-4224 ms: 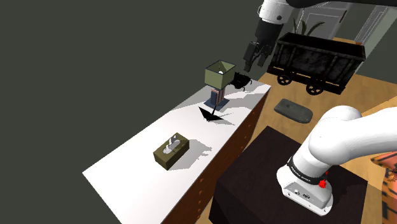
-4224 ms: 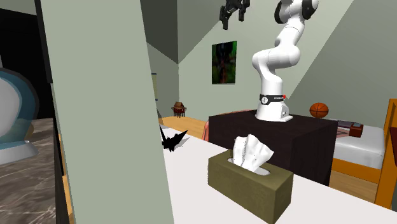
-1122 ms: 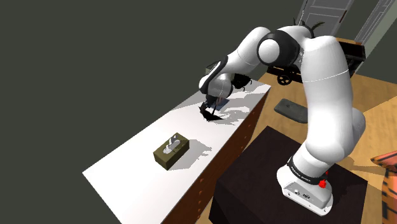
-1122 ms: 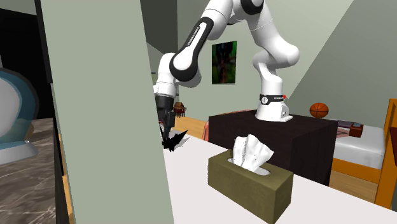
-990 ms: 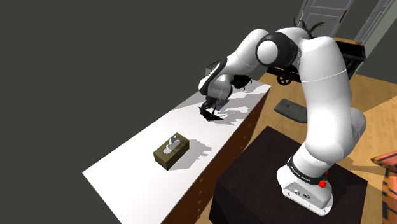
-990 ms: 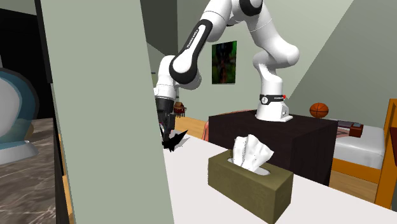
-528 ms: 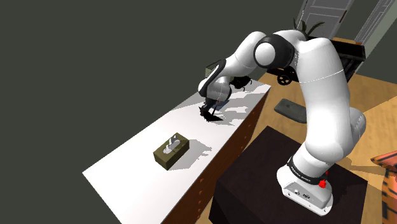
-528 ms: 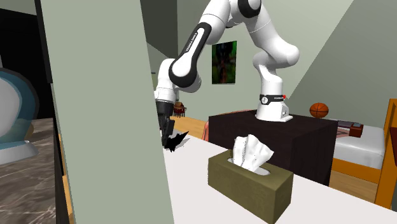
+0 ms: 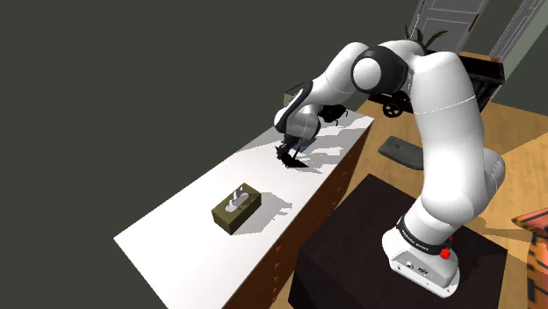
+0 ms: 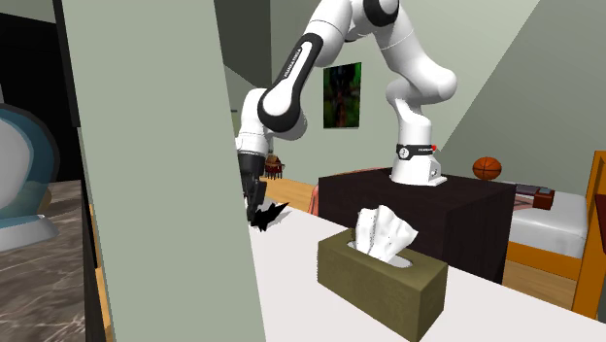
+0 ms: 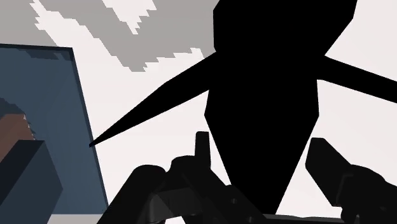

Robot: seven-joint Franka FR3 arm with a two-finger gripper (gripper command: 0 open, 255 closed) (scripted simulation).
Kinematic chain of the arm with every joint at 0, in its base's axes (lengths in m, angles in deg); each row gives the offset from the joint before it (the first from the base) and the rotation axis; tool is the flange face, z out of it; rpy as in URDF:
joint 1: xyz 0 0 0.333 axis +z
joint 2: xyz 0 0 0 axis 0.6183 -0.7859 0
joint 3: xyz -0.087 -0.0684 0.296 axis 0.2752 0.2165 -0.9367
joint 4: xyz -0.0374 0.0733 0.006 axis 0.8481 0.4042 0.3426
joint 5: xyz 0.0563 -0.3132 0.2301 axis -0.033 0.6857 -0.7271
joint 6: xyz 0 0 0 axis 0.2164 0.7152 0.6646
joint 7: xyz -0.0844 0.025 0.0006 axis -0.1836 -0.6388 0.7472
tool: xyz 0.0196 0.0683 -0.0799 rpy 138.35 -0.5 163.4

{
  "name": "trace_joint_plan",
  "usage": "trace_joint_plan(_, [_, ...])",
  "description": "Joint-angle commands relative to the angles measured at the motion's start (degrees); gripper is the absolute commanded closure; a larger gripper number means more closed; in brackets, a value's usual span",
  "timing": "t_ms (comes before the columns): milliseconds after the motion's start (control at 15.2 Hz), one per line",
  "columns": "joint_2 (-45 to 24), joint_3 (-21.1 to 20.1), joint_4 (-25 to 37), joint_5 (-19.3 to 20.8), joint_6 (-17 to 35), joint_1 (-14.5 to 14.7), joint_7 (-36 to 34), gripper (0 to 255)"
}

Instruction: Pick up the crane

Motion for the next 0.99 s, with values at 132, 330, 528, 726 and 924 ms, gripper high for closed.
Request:
trace_joint_plan(132, [2.74,1.42,-1.27,1.03,-1.63,0.93,-1.45,255])
trace_joint_plan(330, [4.89,2.5,-2.12,2.0,-3.0,1.75,-2.68,255])
trace_joint_plan(528, [6.98,3.58,-2.86,3.08,-4.4,2.56,-3.95,255])
trace_joint_plan(726, [9.03,4.65,-3.5,4.24,-5.83,3.36,-5.26,255])
trace_joint_plan(924, [9.8,5.05,-3.71,4.71,-6.39,3.64,-5.78,255])
